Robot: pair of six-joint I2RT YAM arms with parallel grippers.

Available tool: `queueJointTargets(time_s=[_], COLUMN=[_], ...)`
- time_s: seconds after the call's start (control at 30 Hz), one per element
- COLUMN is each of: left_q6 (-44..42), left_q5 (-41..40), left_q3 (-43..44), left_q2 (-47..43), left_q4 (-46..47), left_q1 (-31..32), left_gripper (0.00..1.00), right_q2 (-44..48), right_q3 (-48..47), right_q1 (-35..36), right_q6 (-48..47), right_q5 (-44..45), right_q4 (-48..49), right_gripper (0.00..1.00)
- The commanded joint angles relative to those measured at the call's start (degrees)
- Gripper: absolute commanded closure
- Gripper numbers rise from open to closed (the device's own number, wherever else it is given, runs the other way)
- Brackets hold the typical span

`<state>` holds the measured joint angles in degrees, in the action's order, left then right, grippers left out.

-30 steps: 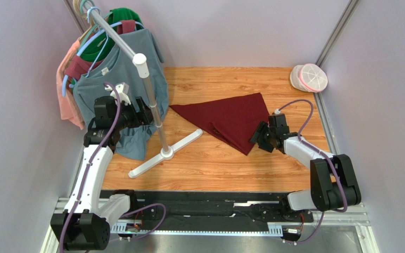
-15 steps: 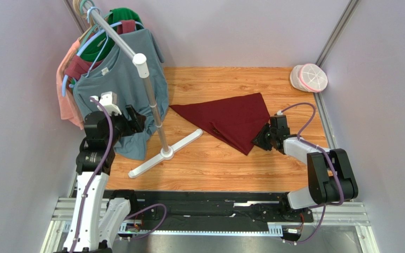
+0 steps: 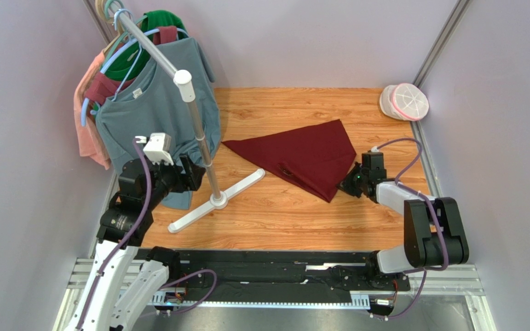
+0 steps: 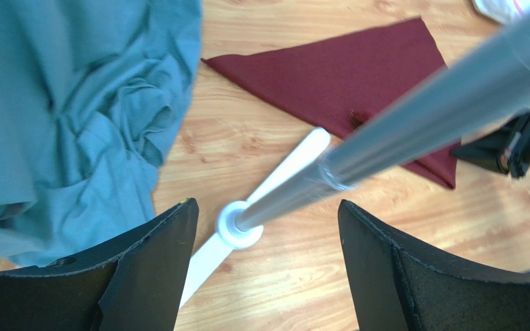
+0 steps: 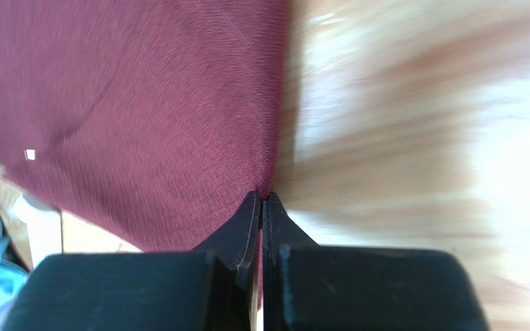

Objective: Fold the napkin, place the utensils inside, and roll it up
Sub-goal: Fold the napkin

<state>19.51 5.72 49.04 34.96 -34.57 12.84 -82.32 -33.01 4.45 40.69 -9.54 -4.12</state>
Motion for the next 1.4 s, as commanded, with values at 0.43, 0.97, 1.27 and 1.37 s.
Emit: queueJointTargets(time_s=[0.43, 0.97, 1.27, 1.37], left_q6=[6.4, 10.0, 17.8, 18.8], left_q5=[-19.3, -15.4, -9.8, -8.2], left_q3=[3.3, 19.2, 17.3, 16.3], left_q2=[7.1, 50.8, 58.6, 59.5], left_q4=[6.2, 24.1, 26.0, 26.6], left_q1=[33.6, 49.5, 39.8, 36.8], left_gripper=[0.2, 0.19, 0.21, 0.23], right_q2=[15.5, 18.2, 27.1, 23.9], right_q3=[0.1, -1.6, -2.6, -2.2], right_q1=[-23.4, -30.0, -19.4, -12.1], right_q6=[-8.0, -13.2, -10.8, -9.2], right_q5=[6.2, 12.4, 3.9, 4.8], right_q4=[-16.8, -21.0, -19.2, -17.2], right_gripper=[1.0, 0.36, 0.45, 0.57])
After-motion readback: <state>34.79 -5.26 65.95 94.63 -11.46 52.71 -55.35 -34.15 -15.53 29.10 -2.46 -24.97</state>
